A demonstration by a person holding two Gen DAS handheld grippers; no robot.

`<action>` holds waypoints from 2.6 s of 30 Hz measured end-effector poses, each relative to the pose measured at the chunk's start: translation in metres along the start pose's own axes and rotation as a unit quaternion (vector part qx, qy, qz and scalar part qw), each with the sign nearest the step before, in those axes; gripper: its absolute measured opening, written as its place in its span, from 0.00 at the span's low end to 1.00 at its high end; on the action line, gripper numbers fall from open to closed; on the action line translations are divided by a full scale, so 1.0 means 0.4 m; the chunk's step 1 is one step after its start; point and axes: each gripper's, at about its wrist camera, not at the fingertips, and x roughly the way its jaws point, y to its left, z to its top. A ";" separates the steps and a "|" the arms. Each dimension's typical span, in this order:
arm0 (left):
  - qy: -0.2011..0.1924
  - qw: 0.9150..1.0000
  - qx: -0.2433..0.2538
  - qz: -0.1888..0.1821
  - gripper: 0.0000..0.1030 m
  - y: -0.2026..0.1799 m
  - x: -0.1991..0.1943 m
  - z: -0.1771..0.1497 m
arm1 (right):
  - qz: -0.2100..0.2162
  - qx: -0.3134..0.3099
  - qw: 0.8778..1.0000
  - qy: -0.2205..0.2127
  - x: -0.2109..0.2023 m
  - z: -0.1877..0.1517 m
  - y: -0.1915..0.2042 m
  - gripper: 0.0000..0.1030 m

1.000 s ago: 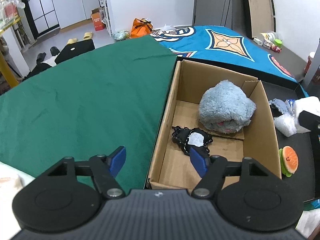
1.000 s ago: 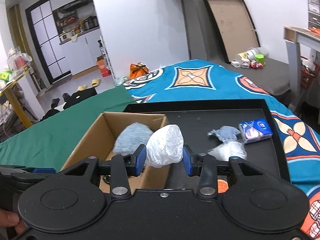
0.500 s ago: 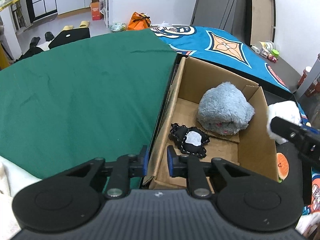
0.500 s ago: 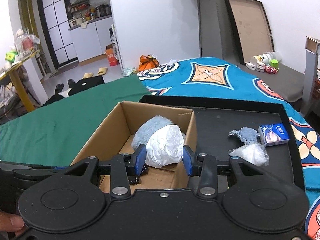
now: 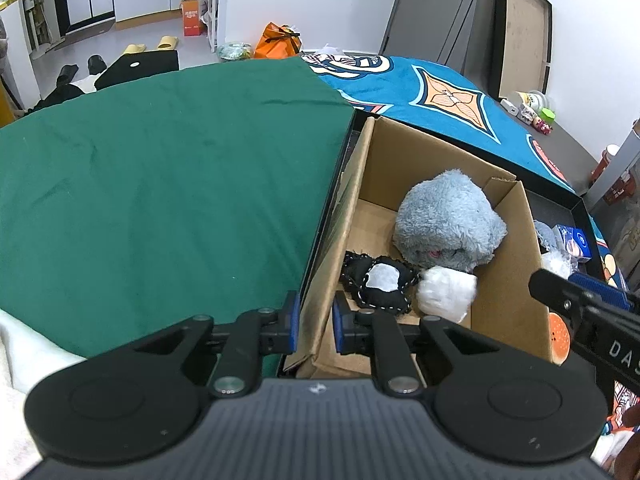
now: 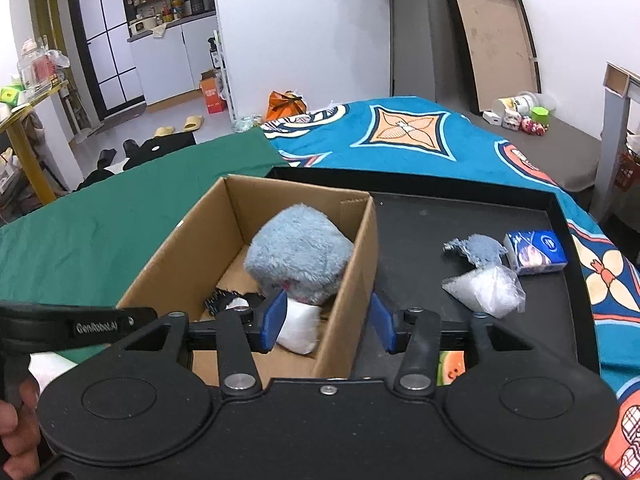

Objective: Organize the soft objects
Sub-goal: 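Move the right tool down to the burger plush toy and grasp it, then lift the burger plush toy into the cardboard box and release it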

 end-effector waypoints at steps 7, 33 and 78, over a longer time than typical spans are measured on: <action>-0.008 1.000 0.013 0.011 0.16 -0.013 -0.010 0.000 | -0.005 0.016 1.000 0.007 -0.009 -0.015 -0.038 0.48; 0.013 0.993 0.092 0.074 0.69 -0.123 -0.007 0.014 | -0.031 0.082 0.995 0.046 0.052 -0.096 -0.206 0.71; 0.042 0.973 0.166 0.154 0.78 -0.245 0.022 0.004 | -0.043 0.141 0.987 0.069 0.070 -0.135 -0.320 0.39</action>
